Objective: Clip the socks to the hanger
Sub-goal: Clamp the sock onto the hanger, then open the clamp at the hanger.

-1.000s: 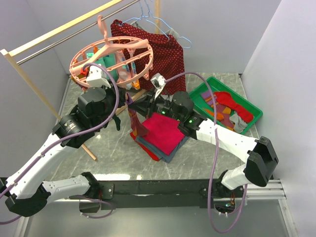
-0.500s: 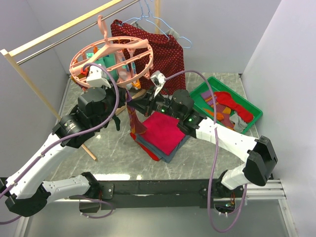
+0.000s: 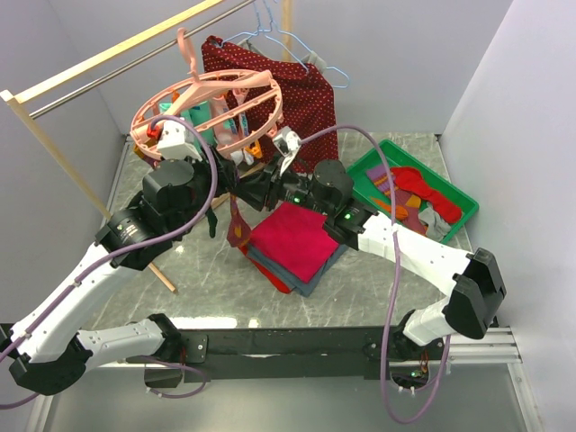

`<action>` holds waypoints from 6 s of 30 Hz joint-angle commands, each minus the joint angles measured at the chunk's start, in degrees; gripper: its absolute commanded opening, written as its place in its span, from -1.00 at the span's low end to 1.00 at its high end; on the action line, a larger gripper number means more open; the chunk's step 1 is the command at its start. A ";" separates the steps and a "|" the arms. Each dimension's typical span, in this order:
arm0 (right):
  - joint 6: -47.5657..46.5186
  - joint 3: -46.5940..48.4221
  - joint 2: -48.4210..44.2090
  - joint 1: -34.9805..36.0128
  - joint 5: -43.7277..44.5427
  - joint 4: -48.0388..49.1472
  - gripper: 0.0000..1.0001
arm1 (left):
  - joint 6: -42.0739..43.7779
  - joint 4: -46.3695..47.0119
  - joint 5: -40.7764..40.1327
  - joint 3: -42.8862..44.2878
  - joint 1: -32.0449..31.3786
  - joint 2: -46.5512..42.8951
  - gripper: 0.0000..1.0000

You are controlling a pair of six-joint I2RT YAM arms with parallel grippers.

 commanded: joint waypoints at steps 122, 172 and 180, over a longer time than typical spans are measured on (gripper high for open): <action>-9.29 19.97 9.90 -3.82 -27.86 -4.74 -0.92 | -3.60 -5.08 1.00 8.41 0.83 0.83 0.23; -16.32 4.87 -2.30 -8.29 -13.99 -19.03 0.61 | -1.49 9.43 -1.82 -4.42 0.83 -0.40 -0.93; -20.09 4.68 -5.13 -21.91 9.10 -40.30 0.67 | -0.62 9.08 -1.29 -5.48 0.83 0.04 -0.98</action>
